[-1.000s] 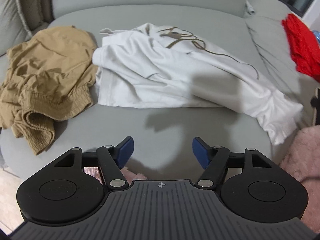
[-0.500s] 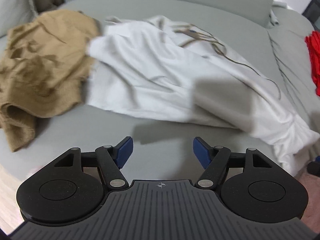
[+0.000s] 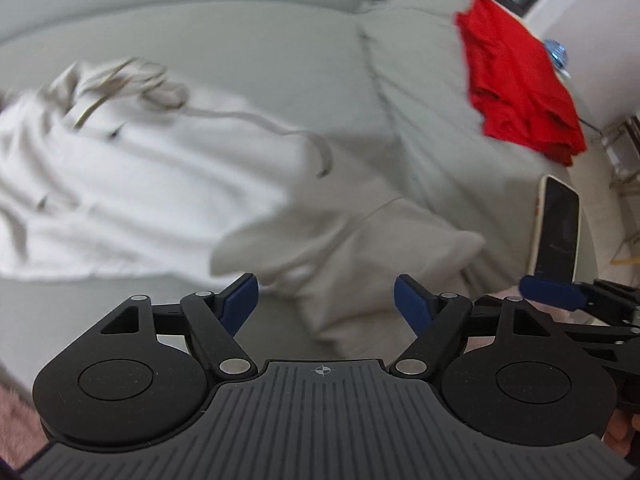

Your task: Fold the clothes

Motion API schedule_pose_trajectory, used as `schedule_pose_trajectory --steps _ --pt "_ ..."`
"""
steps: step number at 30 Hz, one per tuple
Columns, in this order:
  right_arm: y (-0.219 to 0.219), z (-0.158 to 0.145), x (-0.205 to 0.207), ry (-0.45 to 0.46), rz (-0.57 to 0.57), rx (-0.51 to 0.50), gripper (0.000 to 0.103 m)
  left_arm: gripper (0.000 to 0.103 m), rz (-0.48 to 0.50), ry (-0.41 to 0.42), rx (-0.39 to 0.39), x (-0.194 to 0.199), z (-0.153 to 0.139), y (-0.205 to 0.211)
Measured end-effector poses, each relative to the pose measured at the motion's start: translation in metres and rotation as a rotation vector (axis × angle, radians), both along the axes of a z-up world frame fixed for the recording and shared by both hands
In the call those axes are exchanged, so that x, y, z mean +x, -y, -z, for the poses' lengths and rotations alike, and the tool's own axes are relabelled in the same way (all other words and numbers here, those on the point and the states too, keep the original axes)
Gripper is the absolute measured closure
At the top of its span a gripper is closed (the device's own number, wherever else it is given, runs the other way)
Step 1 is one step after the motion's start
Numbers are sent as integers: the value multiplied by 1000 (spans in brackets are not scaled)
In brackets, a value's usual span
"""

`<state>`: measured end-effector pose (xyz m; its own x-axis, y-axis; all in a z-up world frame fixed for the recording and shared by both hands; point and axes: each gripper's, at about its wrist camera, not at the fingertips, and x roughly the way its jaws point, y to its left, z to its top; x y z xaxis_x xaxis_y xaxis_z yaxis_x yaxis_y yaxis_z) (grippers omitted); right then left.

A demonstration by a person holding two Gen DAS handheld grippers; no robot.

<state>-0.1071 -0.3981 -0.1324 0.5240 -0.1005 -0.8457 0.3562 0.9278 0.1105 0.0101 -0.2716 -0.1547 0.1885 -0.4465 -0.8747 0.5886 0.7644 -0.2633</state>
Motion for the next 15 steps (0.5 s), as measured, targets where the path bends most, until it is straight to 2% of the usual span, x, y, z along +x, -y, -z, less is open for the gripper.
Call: schedule_pose_trajectory --steps 4,7,10,11,12,13,14,15 --pt "34 -7 -25 31 117 -33 45 27 124 65 36 -22 -1 43" --pt "52 -7 -36 36 165 -19 45 26 226 143 149 -39 18 77" --pt "59 -7 -46 48 184 1 45 23 260 145 283 -45 46 95" --pt "60 -7 -48 51 184 4 45 17 261 147 303 -47 51 97" --pt "60 -6 -52 56 184 11 45 19 260 150 297 -47 53 97" --pt "61 -6 -53 59 186 14 45 24 260 153 288 -48 53 97" --pt "61 -7 -55 61 188 17 45 42 260 155 278 -48 54 97" --pt "61 -6 -56 64 191 22 45 71 259 151 267 -46 50 95"
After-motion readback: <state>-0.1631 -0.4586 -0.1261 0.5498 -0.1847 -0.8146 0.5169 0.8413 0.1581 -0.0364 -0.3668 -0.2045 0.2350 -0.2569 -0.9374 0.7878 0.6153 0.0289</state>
